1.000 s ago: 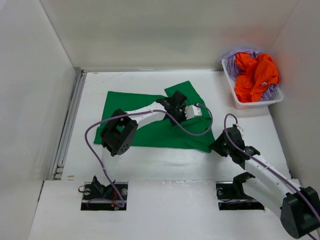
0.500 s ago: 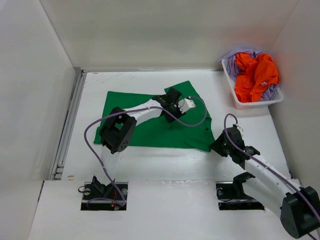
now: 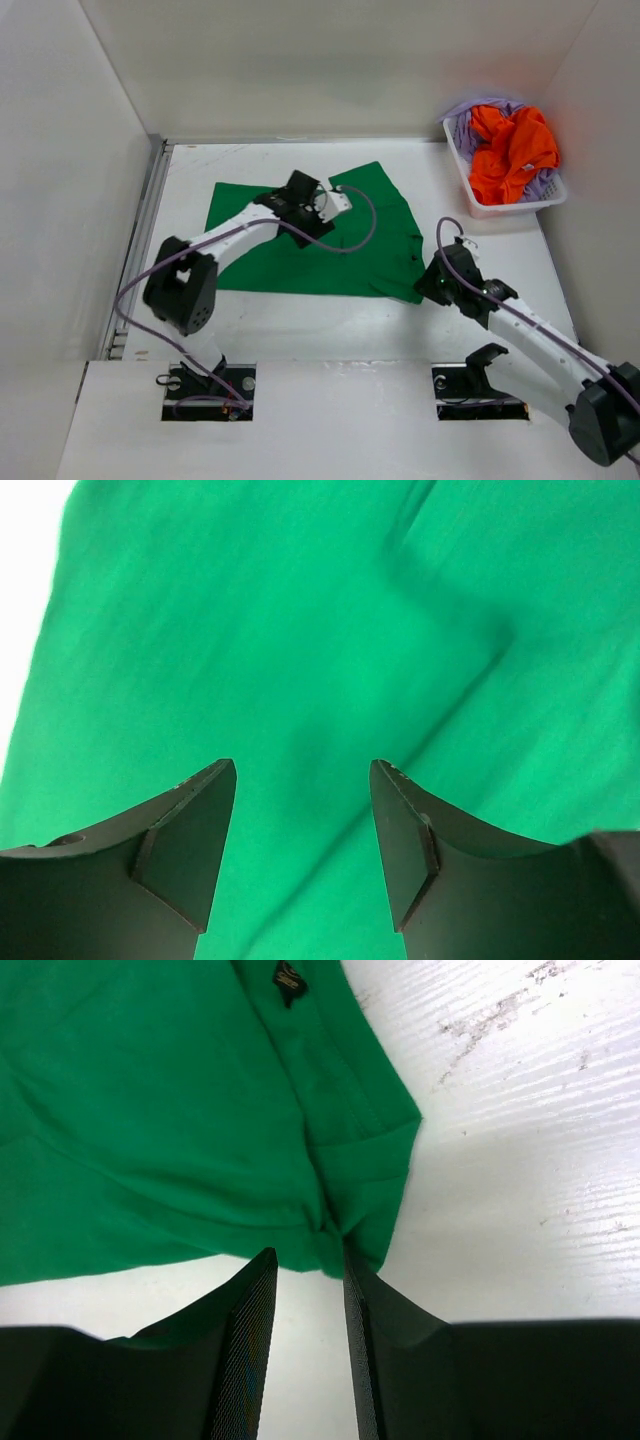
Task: Fold and stack the t-shirts
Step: Fold the flattened tshirt in 1/3 of the way
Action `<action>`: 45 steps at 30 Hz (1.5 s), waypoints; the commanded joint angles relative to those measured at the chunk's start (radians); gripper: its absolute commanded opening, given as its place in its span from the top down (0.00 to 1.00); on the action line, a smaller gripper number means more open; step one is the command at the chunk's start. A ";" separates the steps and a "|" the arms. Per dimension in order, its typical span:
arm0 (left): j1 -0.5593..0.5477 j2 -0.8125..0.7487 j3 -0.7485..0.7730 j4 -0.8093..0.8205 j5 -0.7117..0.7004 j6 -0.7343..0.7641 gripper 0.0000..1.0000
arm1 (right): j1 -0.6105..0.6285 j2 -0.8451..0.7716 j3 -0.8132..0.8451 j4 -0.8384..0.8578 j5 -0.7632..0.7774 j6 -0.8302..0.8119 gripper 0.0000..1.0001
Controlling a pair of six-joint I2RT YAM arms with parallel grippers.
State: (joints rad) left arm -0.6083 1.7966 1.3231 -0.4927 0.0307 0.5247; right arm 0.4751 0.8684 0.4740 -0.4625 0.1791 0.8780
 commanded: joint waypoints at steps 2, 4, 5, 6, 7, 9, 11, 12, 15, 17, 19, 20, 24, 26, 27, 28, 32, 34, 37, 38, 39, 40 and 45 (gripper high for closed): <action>0.078 -0.175 -0.191 -0.108 -0.058 0.127 0.46 | 0.009 0.104 0.061 0.021 -0.003 -0.043 0.63; 0.107 -0.209 -0.278 -0.133 -0.067 0.141 0.46 | 0.010 0.127 0.072 0.025 -0.004 -0.045 0.62; 0.120 -0.220 -0.315 -0.136 -0.072 0.141 0.46 | 0.010 0.133 0.075 0.025 -0.006 -0.045 0.61; 0.130 -0.229 -0.346 -0.130 -0.078 0.136 0.46 | 0.007 0.139 0.075 0.024 -0.010 -0.045 0.61; 0.141 -0.233 -0.370 -0.124 -0.081 0.130 0.46 | 0.003 0.149 0.075 0.025 -0.019 -0.050 0.61; 0.160 -0.233 -0.401 -0.106 -0.090 0.121 0.46 | -0.002 0.162 0.071 0.036 -0.041 -0.057 0.61; 0.181 -0.218 -0.415 -0.083 -0.104 0.106 0.46 | -0.002 0.178 0.063 0.059 -0.072 -0.060 0.64; 0.189 -0.206 -0.418 -0.072 -0.113 0.101 0.47 | -0.006 0.188 0.057 0.073 -0.090 -0.059 0.66; 0.209 -0.163 -0.420 -0.043 -0.132 0.086 0.47 | -0.022 0.225 0.043 0.119 -0.151 -0.051 0.74; 0.213 -0.137 -0.417 -0.032 -0.140 0.072 0.48 | -0.028 0.244 0.040 0.136 -0.177 -0.050 0.84; 0.209 -0.123 -0.413 -0.032 -0.140 0.064 0.49 | -0.030 0.245 0.044 0.134 -0.167 -0.050 0.96; 0.207 -0.118 -0.415 -0.032 -0.140 0.064 0.49 | -0.036 0.238 0.048 0.133 -0.156 -0.050 0.99; 0.204 -0.097 -0.426 -0.024 -0.140 0.069 0.50 | -0.077 0.208 0.072 0.113 -0.124 -0.068 1.00; 0.204 -0.086 -0.430 -0.020 -0.140 0.069 0.50 | -0.103 0.207 0.087 0.104 -0.116 -0.085 1.00; 0.204 -0.082 -0.433 -0.017 -0.140 0.069 0.50 | -0.117 0.210 0.092 0.101 -0.115 -0.094 1.00; 0.206 -0.077 -0.436 -0.014 -0.140 0.067 0.50 | -0.129 0.216 0.097 0.099 -0.115 -0.103 1.00; 0.204 -0.060 -0.449 -0.006 -0.140 0.064 0.51 | -0.163 0.274 0.104 0.117 -0.115 -0.137 1.00; 0.201 -0.057 -0.455 -0.006 -0.137 0.064 0.51 | -0.169 0.297 0.109 0.131 -0.115 -0.145 1.00; 0.195 -0.059 -0.461 -0.006 -0.134 0.063 0.51 | -0.183 0.331 0.106 0.150 -0.113 -0.149 0.97; 0.195 -0.059 -0.461 -0.006 -0.133 0.061 0.51 | -0.187 0.340 0.101 0.157 -0.113 -0.151 0.96; 0.193 -0.059 -0.463 -0.006 -0.132 0.058 0.51 | -0.192 0.345 0.095 0.168 -0.113 -0.151 0.94; 0.193 -0.059 -0.463 -0.006 -0.130 0.057 0.51 | -0.198 0.348 0.092 0.180 -0.113 -0.151 0.93; 0.192 -0.063 -0.469 -0.009 -0.127 0.055 0.51 | -0.201 0.340 0.109 0.209 -0.115 -0.162 0.74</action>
State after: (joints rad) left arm -0.4213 1.6402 0.9306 -0.5945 -0.1036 0.5911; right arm 0.2813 1.2179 0.5476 -0.3084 0.0452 0.7368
